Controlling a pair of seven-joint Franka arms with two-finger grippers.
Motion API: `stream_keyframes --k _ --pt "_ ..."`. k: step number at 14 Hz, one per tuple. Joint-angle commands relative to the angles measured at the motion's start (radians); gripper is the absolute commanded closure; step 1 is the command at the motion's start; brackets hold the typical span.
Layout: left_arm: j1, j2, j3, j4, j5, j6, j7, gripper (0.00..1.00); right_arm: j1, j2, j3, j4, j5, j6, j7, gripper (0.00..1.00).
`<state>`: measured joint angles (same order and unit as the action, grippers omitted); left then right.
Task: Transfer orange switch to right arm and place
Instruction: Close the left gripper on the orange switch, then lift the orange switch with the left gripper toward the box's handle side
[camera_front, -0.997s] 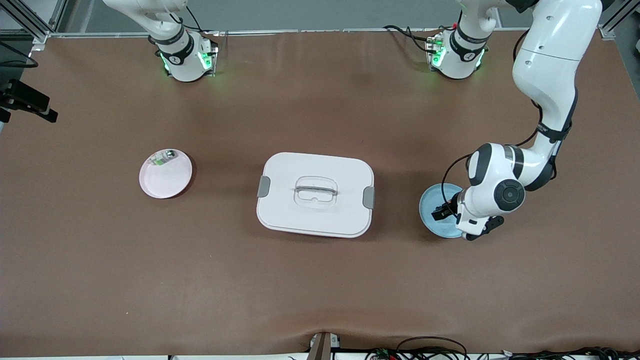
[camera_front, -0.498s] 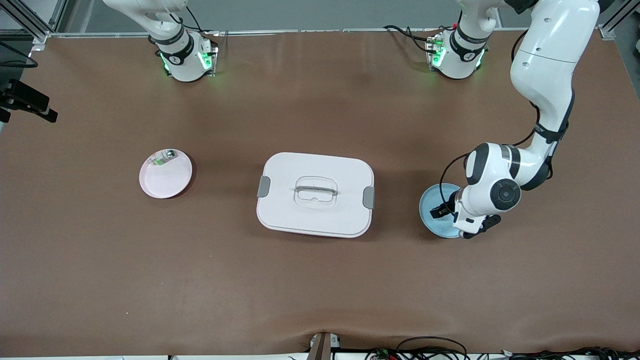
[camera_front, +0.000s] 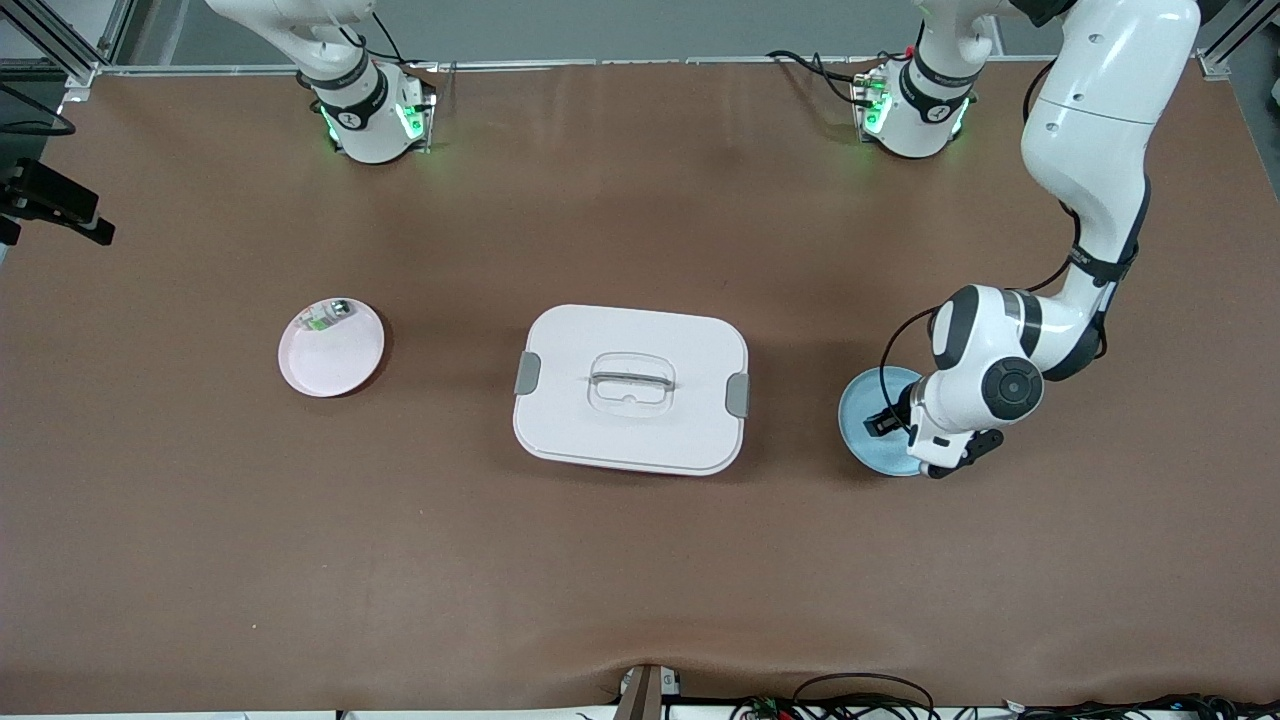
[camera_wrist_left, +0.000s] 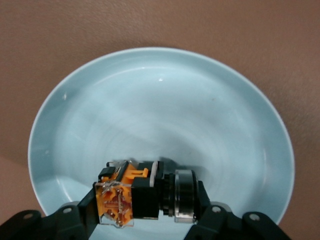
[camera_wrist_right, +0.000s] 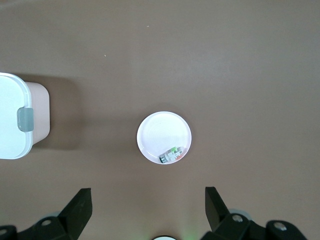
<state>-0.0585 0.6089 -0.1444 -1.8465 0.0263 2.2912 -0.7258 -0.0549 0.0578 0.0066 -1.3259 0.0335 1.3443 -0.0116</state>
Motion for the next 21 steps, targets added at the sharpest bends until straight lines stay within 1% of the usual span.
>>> stream_keyframes --k 1,2,4,6,7,9,12,13,14,15,17,18,21 --pt "0.0 -0.093 -0.007 0.006 0.026 -0.129 -0.092 0.81 -0.003 -0.006 0.001 0.001 0.003 -0.007 0.01 0.0" --pt "0.0 -0.136 -0.009 0.019 0.015 -0.215 -0.093 0.81 -0.003 -0.006 0.001 0.001 0.003 -0.007 0.01 0.0" --pt "0.011 -0.225 -0.033 0.044 -0.011 -0.37 -0.087 0.81 -0.003 -0.006 0.001 0.0 0.003 -0.007 0.01 0.0" --pt "0.008 -0.297 -0.053 0.093 -0.109 -0.49 -0.11 0.81 -0.003 -0.006 0.001 0.001 0.003 -0.007 0.01 0.0" --pt "0.003 -0.32 -0.055 0.139 -0.147 -0.568 -0.131 0.81 -0.005 -0.006 0.001 0.001 0.003 -0.007 0.01 0.0" --pt "0.005 -0.34 -0.102 0.241 -0.21 -0.717 -0.181 0.81 -0.003 -0.006 0.001 0.001 0.003 -0.007 0.01 0.0" --pt "0.005 -0.351 -0.173 0.403 -0.302 -0.831 -0.358 0.81 -0.003 -0.006 0.001 0.001 0.003 -0.007 0.01 0.0" --pt "0.006 -0.368 -0.2 0.433 -0.333 -0.837 -0.422 0.81 -0.003 -0.006 0.001 0.001 0.003 -0.007 0.01 0.0" --pt "0.006 -0.391 -0.224 0.441 -0.379 -0.836 -0.469 0.81 -0.005 -0.006 0.001 0.001 0.003 -0.007 0.01 0.0" --pt "0.005 -0.406 -0.233 0.444 -0.429 -0.826 -0.493 0.81 -0.005 -0.006 0.001 0.001 0.003 -0.007 0.01 0.0" --pt "0.002 -0.445 -0.238 0.441 -0.537 -0.753 -0.552 0.81 -0.003 -0.004 0.001 0.001 0.003 -0.005 0.01 0.0" --pt "0.0 -0.461 -0.257 0.435 -0.552 -0.71 -0.598 0.81 -0.005 -0.004 0.001 0.001 0.003 -0.002 0.009 0.0" --pt "0.003 -0.466 -0.328 0.437 -0.568 -0.586 -0.788 0.81 -0.003 -0.001 0.0 0.005 -0.01 0.004 0.007 0.0"
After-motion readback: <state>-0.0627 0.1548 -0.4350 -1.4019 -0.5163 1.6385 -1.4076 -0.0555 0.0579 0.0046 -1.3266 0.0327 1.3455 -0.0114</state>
